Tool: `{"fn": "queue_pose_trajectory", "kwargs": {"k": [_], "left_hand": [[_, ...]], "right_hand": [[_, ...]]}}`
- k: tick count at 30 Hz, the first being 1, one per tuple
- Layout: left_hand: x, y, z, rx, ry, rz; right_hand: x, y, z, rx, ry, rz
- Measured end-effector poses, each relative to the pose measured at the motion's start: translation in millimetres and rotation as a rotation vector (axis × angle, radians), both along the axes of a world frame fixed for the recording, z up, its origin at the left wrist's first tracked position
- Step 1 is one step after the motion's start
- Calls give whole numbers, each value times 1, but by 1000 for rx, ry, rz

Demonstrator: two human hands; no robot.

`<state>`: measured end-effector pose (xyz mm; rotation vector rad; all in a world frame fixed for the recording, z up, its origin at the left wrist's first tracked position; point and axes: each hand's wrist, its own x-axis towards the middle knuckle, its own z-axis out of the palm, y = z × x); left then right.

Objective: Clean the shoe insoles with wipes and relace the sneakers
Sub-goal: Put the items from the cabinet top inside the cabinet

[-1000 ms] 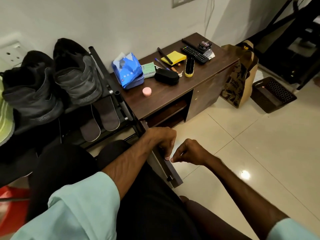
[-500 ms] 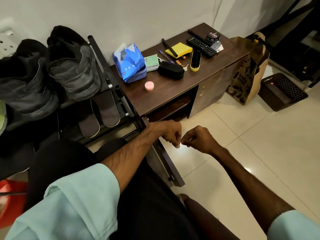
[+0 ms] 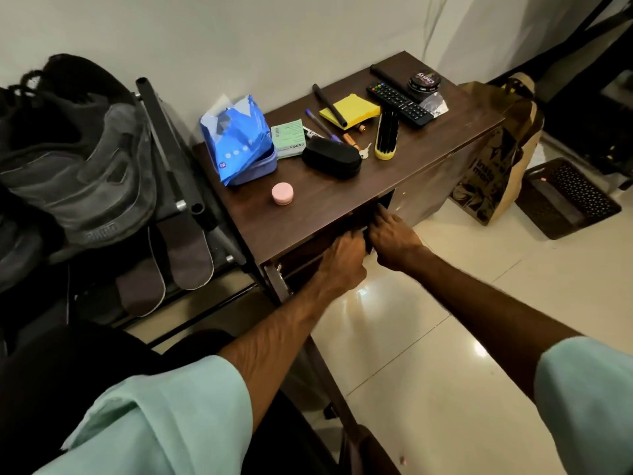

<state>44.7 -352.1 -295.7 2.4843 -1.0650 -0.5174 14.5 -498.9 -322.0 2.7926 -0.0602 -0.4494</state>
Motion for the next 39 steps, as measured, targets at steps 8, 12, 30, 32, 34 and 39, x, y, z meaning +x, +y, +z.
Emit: {"fn": "queue_pose_trajectory", "kwargs": {"k": [8,12,30,32,34,39], "left_hand": [[9,-14,-13,-5,98,111],[7,-29,-11,-99,237,233],[-37,-71,-19,-135,374,25],[-39,-71,-21,-128,371,21],[-41,-74,-21,-126,377,6],[-46,-83,-22,-112,382,-26]], "right_hand": [[17,5,-26,-396,224,-70],[0,15,-25,-361,152,-212],[-129,-74,-9,-52,111,-721],[-131,-90,-10,5,85,-830],[-130,-106,-10,92,25,-942],[-127,-142,-11,202,14,-1061]]}}
